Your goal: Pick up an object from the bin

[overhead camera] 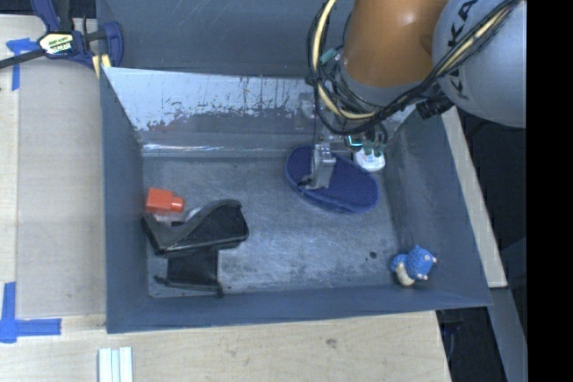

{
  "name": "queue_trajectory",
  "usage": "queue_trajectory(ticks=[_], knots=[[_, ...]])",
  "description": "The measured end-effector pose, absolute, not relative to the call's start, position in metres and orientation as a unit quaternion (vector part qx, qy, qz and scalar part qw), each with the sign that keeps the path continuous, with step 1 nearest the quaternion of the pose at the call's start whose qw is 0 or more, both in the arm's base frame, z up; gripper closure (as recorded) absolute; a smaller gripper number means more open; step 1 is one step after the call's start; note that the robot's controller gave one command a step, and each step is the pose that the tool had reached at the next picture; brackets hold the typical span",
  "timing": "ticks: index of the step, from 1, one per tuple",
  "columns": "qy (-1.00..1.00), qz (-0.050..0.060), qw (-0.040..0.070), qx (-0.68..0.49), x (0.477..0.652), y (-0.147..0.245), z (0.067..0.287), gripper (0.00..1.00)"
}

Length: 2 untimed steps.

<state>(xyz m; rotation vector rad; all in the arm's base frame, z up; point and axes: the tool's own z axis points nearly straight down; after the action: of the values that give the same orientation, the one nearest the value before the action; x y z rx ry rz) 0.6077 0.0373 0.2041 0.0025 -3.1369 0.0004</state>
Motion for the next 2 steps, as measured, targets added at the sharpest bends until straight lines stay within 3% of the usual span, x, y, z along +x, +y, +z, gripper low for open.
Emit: queue_trajectory(ticks=[1,2], knots=[[-1.000,0.000,0.000,0.013,0.601,-0.008,0.072,0.00],[-1.000,0.000,-0.004,-0.024,0.622,-0.038,0.071,0.00]])
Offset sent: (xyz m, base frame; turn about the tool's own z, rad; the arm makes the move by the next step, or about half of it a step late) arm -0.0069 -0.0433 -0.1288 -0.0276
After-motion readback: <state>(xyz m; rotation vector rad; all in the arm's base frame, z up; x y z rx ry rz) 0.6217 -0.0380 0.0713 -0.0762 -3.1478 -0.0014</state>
